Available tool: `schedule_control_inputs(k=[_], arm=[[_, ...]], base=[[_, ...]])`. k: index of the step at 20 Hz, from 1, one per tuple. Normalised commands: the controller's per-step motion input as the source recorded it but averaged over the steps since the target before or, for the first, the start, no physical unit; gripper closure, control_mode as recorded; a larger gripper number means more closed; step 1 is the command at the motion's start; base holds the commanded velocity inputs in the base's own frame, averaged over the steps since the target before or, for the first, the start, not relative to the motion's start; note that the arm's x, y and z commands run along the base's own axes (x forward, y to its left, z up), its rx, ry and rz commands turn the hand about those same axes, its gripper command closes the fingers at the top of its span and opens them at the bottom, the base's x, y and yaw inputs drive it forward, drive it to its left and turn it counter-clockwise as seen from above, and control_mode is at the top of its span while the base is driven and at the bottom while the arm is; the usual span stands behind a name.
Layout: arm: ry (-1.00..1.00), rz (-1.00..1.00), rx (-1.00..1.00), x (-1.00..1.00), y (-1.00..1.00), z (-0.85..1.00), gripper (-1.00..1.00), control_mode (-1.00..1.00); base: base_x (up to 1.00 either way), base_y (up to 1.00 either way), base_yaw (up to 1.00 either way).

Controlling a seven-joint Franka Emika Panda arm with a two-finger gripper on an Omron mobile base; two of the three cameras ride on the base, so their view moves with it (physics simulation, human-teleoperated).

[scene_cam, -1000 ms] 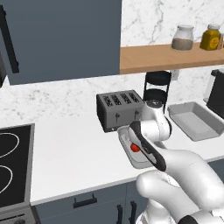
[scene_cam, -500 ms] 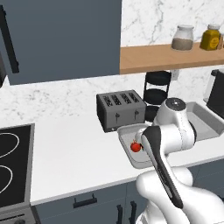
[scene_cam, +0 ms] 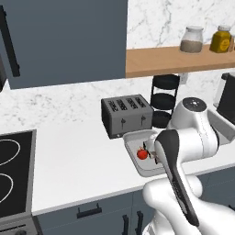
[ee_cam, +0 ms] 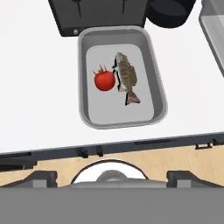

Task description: Place one tomato and one fish in each tupperware on the nearby counter, to pack two identical lunches.

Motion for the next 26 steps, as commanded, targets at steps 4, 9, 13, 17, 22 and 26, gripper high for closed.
schedule_control_inputs(k=[4,9,13,17,22,26], arm=[[0.0,0.0,0.0,-0.08,-0.01,-0.09,-1.0,-1.0],[0.0,0.0,0.0,-0.07,-0.02,-0.01,-1.0,1.0],[0.0,0.0,0.0,0.0,0.0,0.0,-1.0,1.0],[0.0,0.0,0.0,0.0,0.0,0.0,-1.0,1.0],[0.0,0.0,0.0,0.0,0.0,0.0,-1.0,1.0],[0.0,0.0,0.0,0.0,0.0,0.0,-1.0,1.0]], base=[[0.0,0.0,0.0],[-0.51,-0.33,-0.02],[-0.9,-0.8,-0.06],[-0.78,-0.99,-0.01],[-0.2,-1.0,0.09],[-0.33,-1.0,0.23]])
